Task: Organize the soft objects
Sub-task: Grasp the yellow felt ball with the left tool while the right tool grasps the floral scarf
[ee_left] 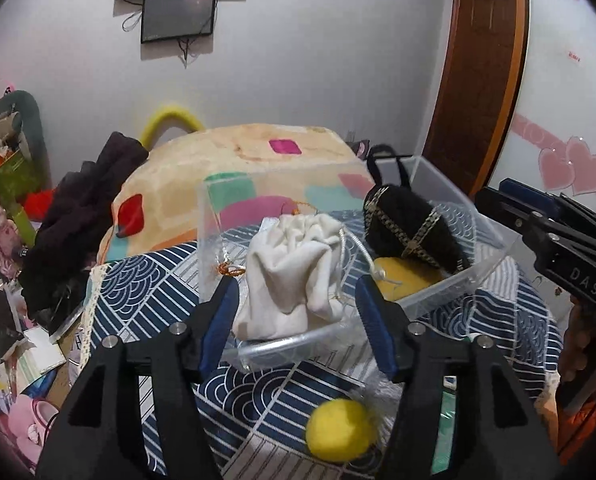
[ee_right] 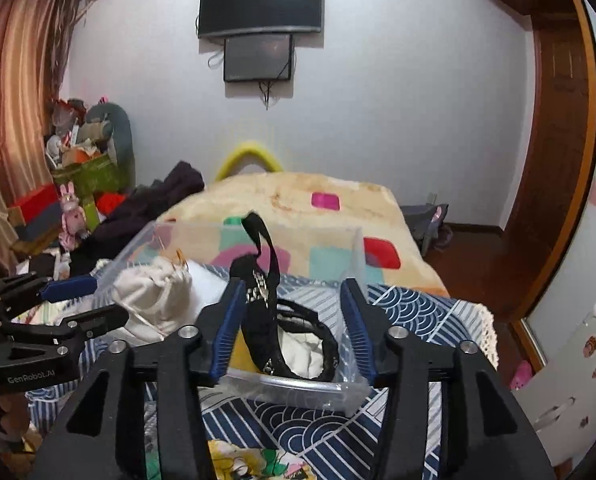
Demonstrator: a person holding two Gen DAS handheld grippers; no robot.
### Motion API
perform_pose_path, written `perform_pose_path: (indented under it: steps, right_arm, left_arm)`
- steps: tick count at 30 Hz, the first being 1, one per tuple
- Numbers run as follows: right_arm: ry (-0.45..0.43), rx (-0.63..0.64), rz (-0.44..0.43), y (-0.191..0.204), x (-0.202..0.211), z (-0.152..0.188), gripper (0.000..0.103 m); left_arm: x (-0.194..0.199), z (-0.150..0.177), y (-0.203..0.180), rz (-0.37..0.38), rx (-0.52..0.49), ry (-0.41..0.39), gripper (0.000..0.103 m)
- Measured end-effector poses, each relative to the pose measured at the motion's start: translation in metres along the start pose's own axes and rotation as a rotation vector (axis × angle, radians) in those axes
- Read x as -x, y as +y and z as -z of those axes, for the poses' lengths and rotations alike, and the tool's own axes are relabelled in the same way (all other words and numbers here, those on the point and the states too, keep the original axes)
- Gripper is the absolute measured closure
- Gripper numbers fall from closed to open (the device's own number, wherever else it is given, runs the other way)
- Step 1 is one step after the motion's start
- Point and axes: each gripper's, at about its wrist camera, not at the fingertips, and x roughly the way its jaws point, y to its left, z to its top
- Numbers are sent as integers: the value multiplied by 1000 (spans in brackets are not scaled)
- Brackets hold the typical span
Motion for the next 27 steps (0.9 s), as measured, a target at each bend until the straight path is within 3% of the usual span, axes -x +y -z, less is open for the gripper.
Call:
perform_pose_path:
  steps: [6,9,13,20,27]
  right_arm:
    - [-71,-6,-9,1,29,-3,44]
    - [-96,1,-10,4,40,-1,41]
    - [-91,3,-18,9,46,7,40]
    - [-6,-4,-35,15,37,35,36]
    - [147,-36,-86,19,10,72,35]
  left_arm:
    - [42,1,-4,-2,-18,-82,28]
    - [55,7,-6,-3,-23,-96,13]
    - [61,23,-1,-25,-18,-82,12]
    - [44,63,15,-44,15,31,12]
    - [27,93,19,-27,32,116,12]
